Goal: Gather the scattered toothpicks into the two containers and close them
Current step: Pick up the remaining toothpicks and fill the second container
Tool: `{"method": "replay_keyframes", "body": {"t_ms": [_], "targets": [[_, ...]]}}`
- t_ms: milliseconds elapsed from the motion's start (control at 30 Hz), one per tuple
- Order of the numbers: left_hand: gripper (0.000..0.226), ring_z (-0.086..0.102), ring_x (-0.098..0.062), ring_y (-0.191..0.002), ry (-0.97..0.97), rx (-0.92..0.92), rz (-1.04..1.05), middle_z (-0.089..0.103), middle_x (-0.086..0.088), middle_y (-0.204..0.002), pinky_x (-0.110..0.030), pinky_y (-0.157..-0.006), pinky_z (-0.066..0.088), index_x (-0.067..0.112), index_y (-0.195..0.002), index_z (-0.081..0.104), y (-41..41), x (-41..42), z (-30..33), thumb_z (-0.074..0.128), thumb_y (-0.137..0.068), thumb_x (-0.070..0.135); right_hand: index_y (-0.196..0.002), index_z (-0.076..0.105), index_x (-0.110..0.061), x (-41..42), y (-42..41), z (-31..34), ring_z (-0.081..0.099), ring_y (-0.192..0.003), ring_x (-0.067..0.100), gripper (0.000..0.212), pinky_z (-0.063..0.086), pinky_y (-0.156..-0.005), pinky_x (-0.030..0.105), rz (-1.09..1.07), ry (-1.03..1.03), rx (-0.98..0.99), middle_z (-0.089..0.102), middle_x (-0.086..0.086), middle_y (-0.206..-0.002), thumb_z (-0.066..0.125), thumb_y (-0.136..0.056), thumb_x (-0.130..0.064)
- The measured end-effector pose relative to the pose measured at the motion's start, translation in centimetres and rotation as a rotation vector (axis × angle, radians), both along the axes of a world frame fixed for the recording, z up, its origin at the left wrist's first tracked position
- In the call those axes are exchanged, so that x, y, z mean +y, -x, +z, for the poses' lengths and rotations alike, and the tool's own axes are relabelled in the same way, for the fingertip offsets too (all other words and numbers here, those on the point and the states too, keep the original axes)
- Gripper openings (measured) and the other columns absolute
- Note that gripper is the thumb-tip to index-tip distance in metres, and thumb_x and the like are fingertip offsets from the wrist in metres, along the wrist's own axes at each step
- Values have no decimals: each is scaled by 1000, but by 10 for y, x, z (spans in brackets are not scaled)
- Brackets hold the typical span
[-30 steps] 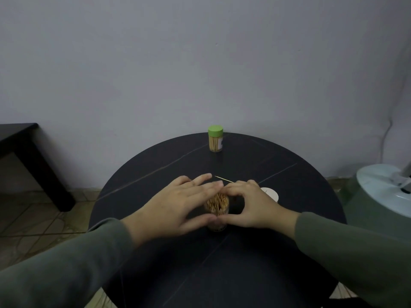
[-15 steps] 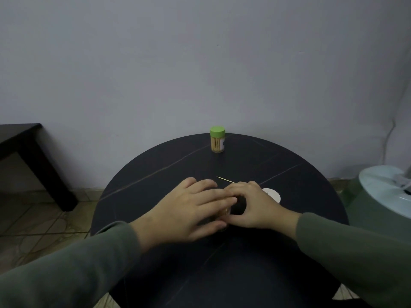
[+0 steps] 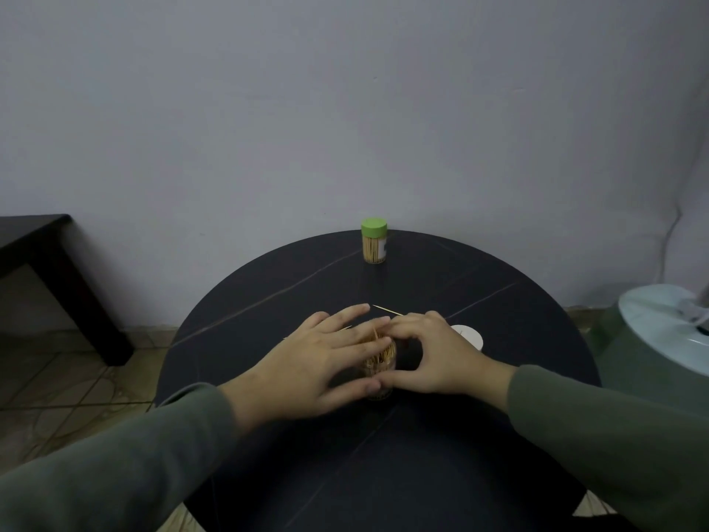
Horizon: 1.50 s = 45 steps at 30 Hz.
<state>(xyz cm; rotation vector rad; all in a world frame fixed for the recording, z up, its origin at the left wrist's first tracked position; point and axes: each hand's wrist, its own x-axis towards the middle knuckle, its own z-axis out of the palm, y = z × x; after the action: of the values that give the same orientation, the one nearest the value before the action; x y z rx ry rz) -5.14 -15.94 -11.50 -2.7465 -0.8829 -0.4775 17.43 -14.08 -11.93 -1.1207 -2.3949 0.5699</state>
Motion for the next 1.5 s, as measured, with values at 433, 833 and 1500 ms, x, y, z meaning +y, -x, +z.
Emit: {"method": "replay_keyframes", "body": {"t_ms": [433,833,1500], "targets": [[53,26,-21,-145,-40,16,41,36,6,-154,-41,-97,41,25,-143,45,0,0,1,35,-100,54,-120,65,-32,2,0,-2,53,-113,-2,58,33,-106,35,-1,-4,6,63,-19,-119,64,-72,-65],[49,32,-23,-142,-72,-25,15,40,5,-152,-38,-97,36,27,-137,54,4,3,3,30,-102,51,-118,64,-35,4,-1,-1,51,-108,-2,60,32,-101,34,42,-19,-1,62,-20,-115,57,-71,-71],[48,43,-13,-114,455,28,758,49,8,-124,-32,-97,40,31,-139,49,24,39,-13,45,-96,53,-146,37,-32,65,10,6,36,-132,20,59,23,-109,49,-304,12,-584,41,-4,-145,55,-93,-50]]}}
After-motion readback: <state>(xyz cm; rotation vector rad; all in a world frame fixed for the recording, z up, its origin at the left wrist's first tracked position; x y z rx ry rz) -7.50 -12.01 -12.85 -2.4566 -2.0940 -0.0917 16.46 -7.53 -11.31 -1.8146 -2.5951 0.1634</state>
